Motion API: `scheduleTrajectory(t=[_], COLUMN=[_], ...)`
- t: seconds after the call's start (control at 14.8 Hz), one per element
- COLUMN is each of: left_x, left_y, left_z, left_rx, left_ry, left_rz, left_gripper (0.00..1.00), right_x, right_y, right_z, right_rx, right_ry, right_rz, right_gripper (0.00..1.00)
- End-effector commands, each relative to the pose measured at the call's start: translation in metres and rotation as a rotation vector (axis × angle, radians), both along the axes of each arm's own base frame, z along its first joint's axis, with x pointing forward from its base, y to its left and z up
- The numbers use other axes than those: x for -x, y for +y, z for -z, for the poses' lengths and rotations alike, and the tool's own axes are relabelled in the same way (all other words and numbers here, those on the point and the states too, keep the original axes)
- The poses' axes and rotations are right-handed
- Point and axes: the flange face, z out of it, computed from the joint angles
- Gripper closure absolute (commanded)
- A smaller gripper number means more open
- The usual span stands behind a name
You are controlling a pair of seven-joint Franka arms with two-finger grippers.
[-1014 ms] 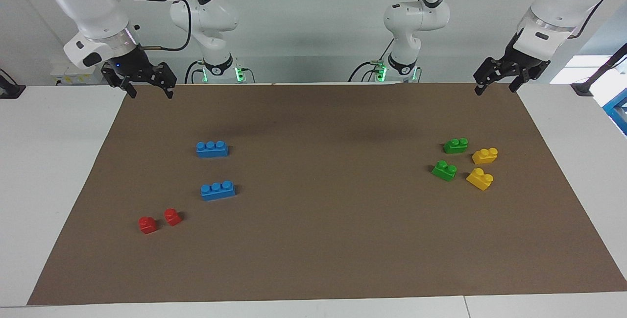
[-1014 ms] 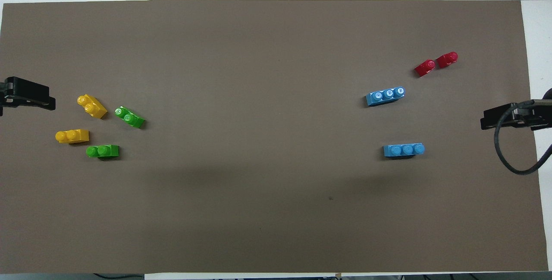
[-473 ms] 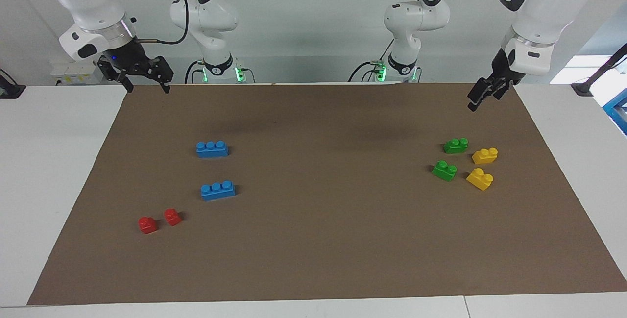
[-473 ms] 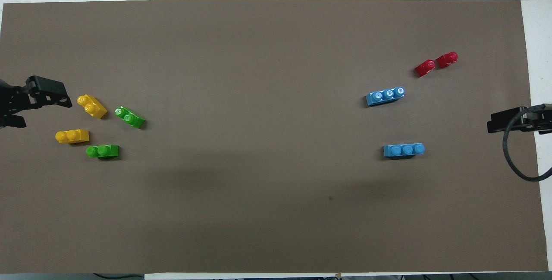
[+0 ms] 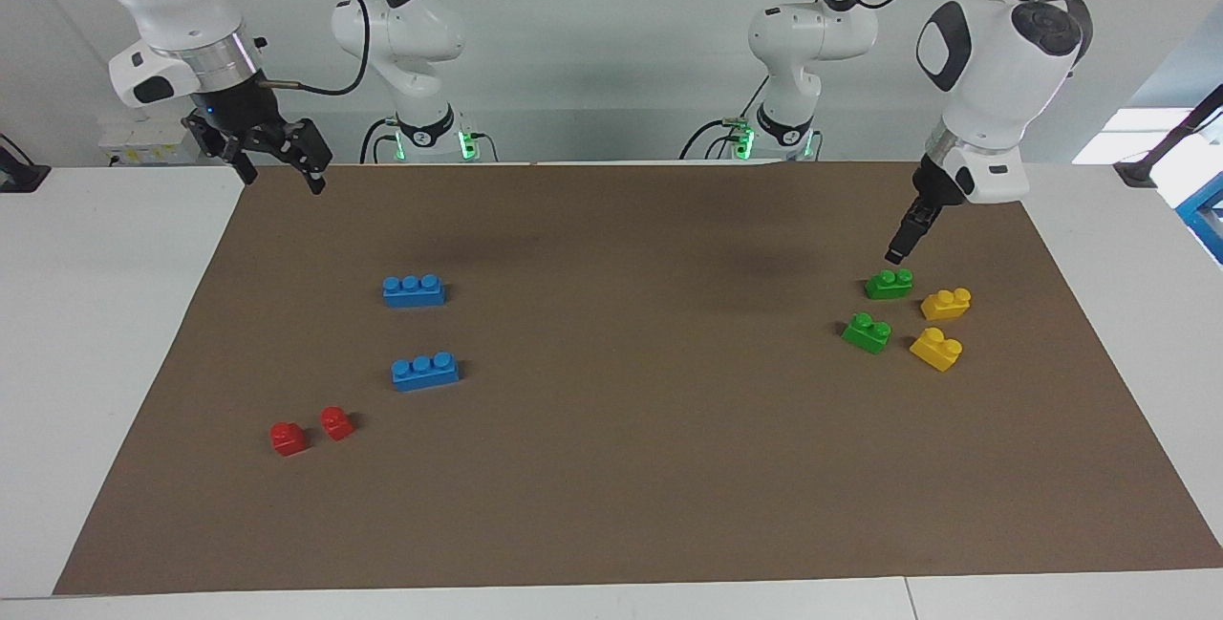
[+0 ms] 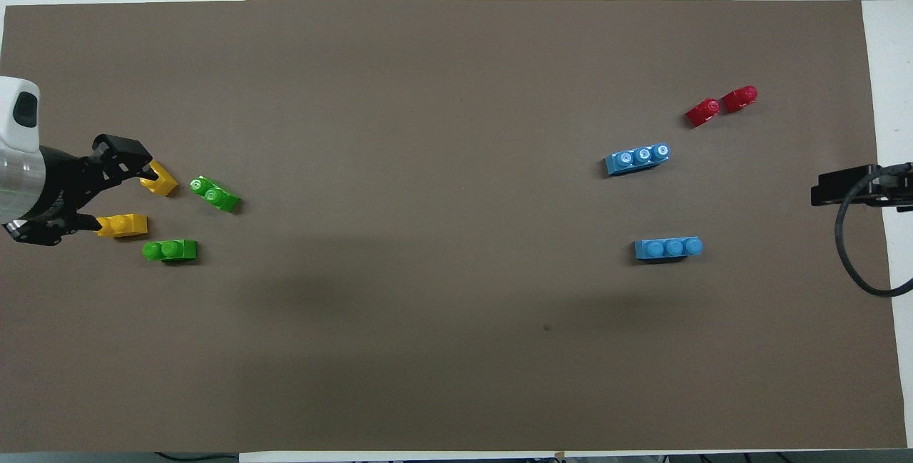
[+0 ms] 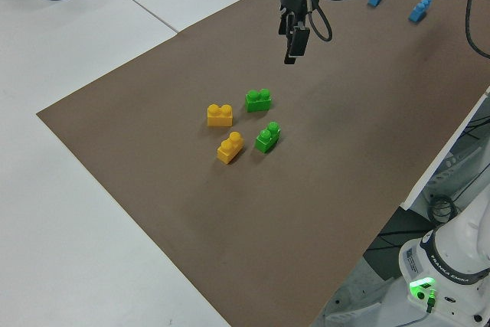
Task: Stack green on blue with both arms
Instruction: 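Reach the left gripper to the green brick while the right gripper reaches the blue brick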
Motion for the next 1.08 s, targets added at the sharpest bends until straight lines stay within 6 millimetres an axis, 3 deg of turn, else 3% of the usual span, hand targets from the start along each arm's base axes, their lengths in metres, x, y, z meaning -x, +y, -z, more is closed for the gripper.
scheduleTrajectory(t=[0.0, 0.34, 0.88, 1.01], left_x=[-0.018, -0.036, -0.046, -0.049], left_y=[-0.003, 0.006, 0.011, 0.016], left_z=[0.047, 0.111, 0.157, 0.166], left_rx=[0.018, 0.046, 0.043, 0.043], left_ry=[0.014, 0.018, 0.037, 0.032], left_rz=[-0.098, -0.13, -0.073, -0.08], left_gripper=[0.0, 0.0, 0.0, 0.0], right_x=[-0.01, -0.04, -0.121, -0.132], right_y=[0.001, 0.006, 0.014, 0.014], right_z=[0.019, 0.066, 0.126, 0.141], right_rx=[-0.02, -0.106, -0.37, -0.399], right_ry=[0.007, 0.08, 0.206, 0.227], right_rz=[0.18, 0.468, 0.832, 0.902], right_gripper=[0.0, 0.0, 0.0, 0.0])
